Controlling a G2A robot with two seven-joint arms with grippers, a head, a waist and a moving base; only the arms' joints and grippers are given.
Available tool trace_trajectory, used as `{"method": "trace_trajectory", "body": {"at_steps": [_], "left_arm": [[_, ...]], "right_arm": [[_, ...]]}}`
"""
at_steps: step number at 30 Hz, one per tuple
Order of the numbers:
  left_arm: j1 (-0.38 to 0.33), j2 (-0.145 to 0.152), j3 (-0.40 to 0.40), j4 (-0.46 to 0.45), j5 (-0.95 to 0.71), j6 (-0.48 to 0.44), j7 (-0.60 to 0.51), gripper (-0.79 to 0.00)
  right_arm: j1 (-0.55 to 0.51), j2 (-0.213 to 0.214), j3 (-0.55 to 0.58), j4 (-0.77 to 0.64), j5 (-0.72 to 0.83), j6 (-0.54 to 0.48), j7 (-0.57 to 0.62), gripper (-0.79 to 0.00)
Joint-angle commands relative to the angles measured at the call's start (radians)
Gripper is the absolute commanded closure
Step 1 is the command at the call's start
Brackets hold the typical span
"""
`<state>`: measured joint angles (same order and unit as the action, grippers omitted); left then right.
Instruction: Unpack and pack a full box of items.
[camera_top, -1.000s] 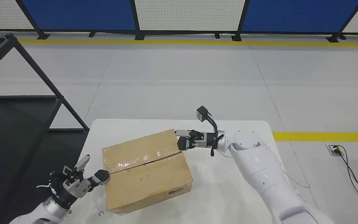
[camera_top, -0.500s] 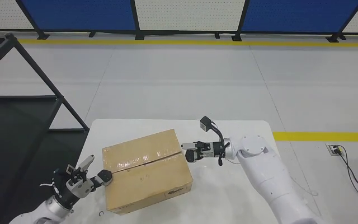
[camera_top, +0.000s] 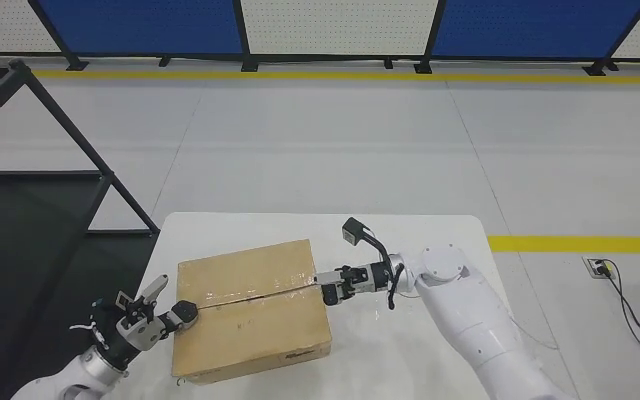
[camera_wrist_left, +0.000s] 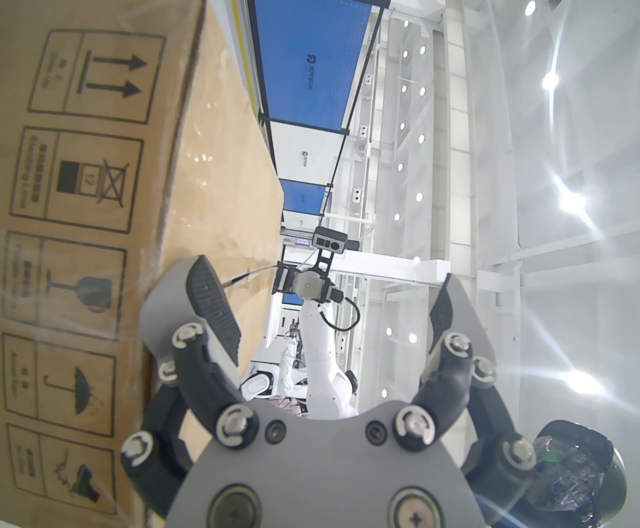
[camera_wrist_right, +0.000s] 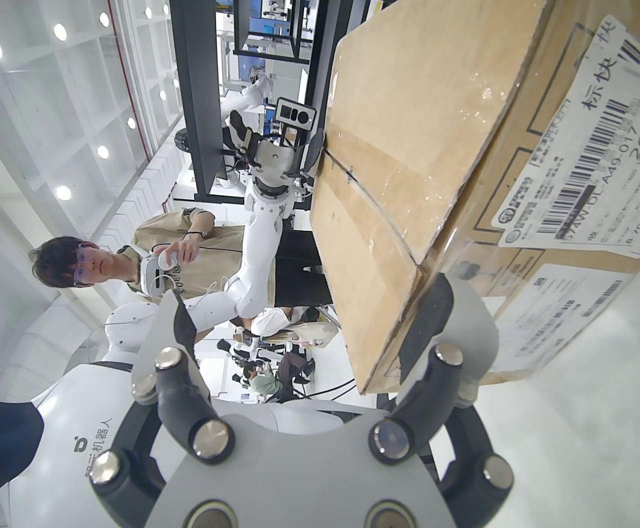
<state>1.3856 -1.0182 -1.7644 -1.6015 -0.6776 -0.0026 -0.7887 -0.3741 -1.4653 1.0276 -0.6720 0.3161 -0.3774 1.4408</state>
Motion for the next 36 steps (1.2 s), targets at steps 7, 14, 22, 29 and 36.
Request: {"method": "trace_trajectory", "body": {"at_steps": [7, 14, 22, 29, 36], "left_arm": [[-0.007, 0.003, -0.018, 0.009, 0.001, 0.003, -0.008, -0.785], [-0.004, 0.004, -0.019, 0.018, 0.005, 0.005, -0.014, -0.785], [-0.017, 0.005, -0.005, 0.029, 0.016, 0.011, -0.019, -0.785], [-0.034, 0.006, 0.009, 0.033, 0.022, 0.019, -0.021, -0.785], [-0.045, 0.009, 0.005, 0.036, 0.026, 0.023, -0.035, -0.785]], "right_arm": [[0.014, -0.002, -0.008, 0.039, 0.01, -0.029, -0.036, -0.785], [-0.016, 0.041, 0.063, 0.03, -0.004, -0.057, -0.061, -0.785], [-0.143, 0.103, 0.162, -0.126, -0.037, -0.012, -0.098, -0.785], [-0.384, 0.152, 0.266, -0.364, -0.015, 0.015, -0.134, -0.785], [-0.54, 0.178, 0.324, -0.552, -0.071, 0.07, -0.217, -0.785]]}}
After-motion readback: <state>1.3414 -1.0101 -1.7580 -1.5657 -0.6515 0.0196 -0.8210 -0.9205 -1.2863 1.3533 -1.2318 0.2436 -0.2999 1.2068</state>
